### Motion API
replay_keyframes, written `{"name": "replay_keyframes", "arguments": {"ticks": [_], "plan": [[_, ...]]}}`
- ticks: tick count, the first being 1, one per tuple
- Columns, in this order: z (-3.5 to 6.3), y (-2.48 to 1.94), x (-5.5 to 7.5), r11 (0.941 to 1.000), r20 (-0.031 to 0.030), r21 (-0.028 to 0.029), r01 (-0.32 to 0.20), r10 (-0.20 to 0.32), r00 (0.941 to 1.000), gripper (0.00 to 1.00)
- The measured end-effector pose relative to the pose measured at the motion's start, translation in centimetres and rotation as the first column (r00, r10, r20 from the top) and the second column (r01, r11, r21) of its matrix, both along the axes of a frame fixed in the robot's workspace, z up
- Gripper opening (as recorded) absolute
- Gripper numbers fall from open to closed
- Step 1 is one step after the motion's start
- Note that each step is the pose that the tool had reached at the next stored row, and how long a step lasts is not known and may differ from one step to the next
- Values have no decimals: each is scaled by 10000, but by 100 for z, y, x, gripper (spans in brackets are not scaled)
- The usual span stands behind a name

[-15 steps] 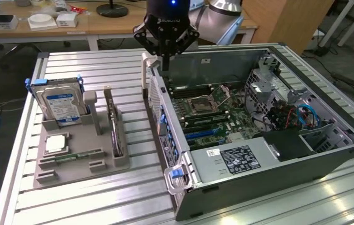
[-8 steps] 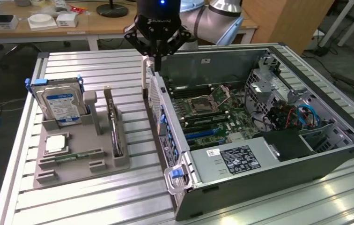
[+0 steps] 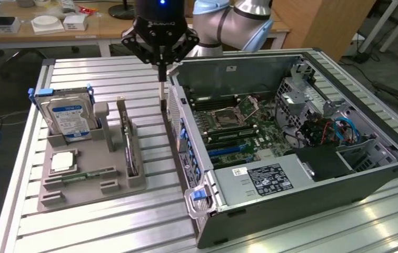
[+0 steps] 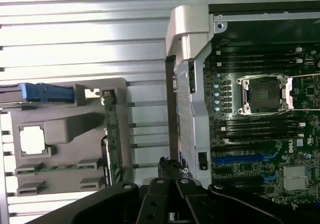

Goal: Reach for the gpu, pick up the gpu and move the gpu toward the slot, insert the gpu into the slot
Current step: 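Reach for the gpu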

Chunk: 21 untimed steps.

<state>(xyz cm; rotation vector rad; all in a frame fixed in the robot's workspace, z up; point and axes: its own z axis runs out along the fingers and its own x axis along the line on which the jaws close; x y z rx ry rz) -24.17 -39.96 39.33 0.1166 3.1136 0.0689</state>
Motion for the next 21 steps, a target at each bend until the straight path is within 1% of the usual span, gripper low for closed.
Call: {"name": "replay_keyframes", "arguments": {"ticks": [7, 21], "plan": [[0, -3, -271, 10000, 0, 0, -1, 1, 10000, 10], [0, -11, -750, 10000, -1, -1, -1, 1, 10000, 10]]}}
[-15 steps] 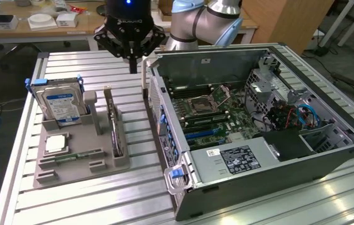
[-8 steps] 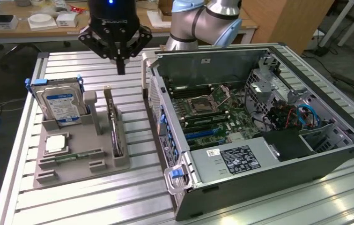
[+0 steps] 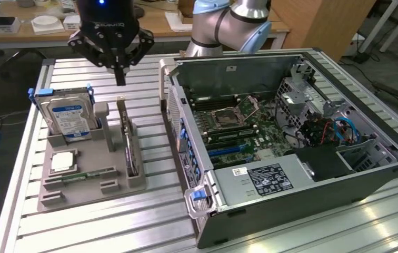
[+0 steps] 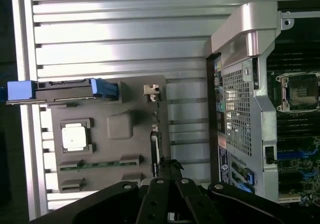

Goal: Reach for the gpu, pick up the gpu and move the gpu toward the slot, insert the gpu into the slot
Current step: 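Reach for the gpu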

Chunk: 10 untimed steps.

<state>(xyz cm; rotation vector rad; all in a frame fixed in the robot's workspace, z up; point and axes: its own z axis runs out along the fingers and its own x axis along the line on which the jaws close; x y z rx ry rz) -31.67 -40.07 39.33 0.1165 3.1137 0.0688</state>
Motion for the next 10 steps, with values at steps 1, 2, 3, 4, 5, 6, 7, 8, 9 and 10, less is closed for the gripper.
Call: {"name": "replay_keyframes", "arguments": {"ticks": [1, 2, 3, 4, 5, 6, 7, 8, 9, 10], "plan": [[0, -1, -35, 10000, 1, 1, 0, 0, 10000, 10], [0, -2, -68, 10000, 0, 0, 0, 0, 10000, 10], [-1, -2, -91, 10000, 2, 1, 1, -1, 10000, 10], [-1, -2, -95, 10000, 1, 1, 2, -2, 10000, 10], [-1, -2, -95, 10000, 1, 1, 1, -1, 10000, 10], [-1, -2, -95, 10000, 2, 1, 1, -1, 10000, 10], [0, -2, -95, 10000, 1, 1, 0, 0, 10000, 10], [0, -2, -95, 10000, 0, 0, 0, 0, 10000, 10], [0, -2, -96, 10000, 0, 0, 1, -1, 10000, 10], [0, -2, -95, 10000, 0, 0, 1, -1, 10000, 10]]}}
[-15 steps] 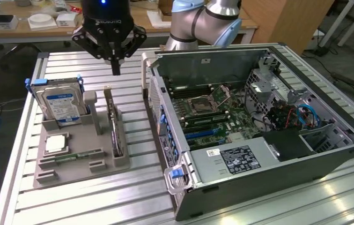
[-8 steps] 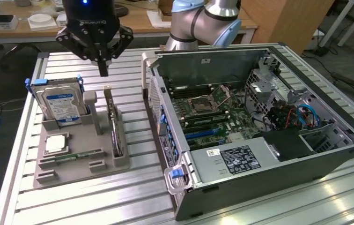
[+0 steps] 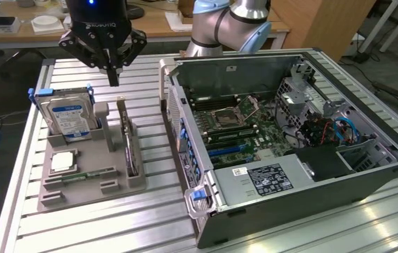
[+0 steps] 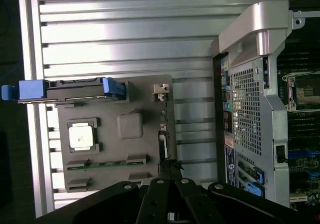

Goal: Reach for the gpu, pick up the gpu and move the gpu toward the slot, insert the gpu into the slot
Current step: 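Reach for the gpu, then pick up the gpu and move the gpu toward the slot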

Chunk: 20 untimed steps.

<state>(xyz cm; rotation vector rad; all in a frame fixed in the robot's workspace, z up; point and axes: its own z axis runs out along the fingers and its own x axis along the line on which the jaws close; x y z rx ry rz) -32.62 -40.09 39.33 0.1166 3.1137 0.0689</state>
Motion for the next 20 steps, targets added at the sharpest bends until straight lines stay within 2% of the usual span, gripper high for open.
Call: {"name": "replay_keyframes", "arguments": {"ticks": [10, 12, 15, 17, 20], "plan": [[0, 0, 0, 10000, 0, 0, 0, 0, 10000, 11], [0, 0, 0, 10000, 0, 0, 0, 0, 10000, 23], [0, 0, 0, 10000, 0, 0, 0, 0, 10000, 29], [0, 0, 0, 10000, 0, 0, 1, -1, 10000, 41], [0, -26, 0, 10000, 0, -1, -25, 25, 10000, 53]]}}
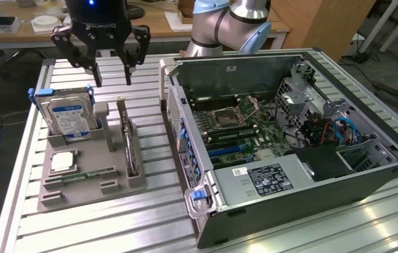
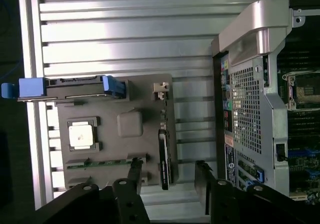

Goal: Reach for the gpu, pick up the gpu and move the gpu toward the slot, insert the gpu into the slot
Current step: 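Pick up the gpu and move the gpu toward the slot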

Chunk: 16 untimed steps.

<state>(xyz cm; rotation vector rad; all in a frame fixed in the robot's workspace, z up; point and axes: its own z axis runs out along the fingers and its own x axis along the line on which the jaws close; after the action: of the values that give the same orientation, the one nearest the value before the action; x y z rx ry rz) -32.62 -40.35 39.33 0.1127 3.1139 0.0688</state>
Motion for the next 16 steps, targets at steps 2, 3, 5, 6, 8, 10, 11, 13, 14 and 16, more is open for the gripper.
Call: {"name": "replay_keyframes", "arguments": {"ticks": [2, 3, 5, 6, 8, 10, 11, 13, 14, 16], "plan": [[-3, -1, 0, 9998, 0, 1, -203, 203, 9998, 59], [-5, -1, 0, 9993, 0, 1, -381, 381, 9993, 59], [-15, -1, 0, 9972, 0, 1, -751, 751, 9972, 59], [-23, -2, 0, 9956, 1, 1, -932, 932, 9956, 59], [-54, -2, 0, 9926, 1, 1, -1215, 1215, 9926, 59], [-89, -6, 1, 9919, 0, 1, -1267, 1267, 9919, 59], [-109, -16, 1, 9919, 0, 1, -1269, 1269, 9919, 59], [-144, -57, 0, 9919, -2, 0, -1266, 1266, 9919, 59], [-163, -76, 1, 9919, 1, 2, -1267, 1267, 9919, 59], [-199, -94, 0, 9919, 0, 1, -1266, 1266, 9919, 59]]}}
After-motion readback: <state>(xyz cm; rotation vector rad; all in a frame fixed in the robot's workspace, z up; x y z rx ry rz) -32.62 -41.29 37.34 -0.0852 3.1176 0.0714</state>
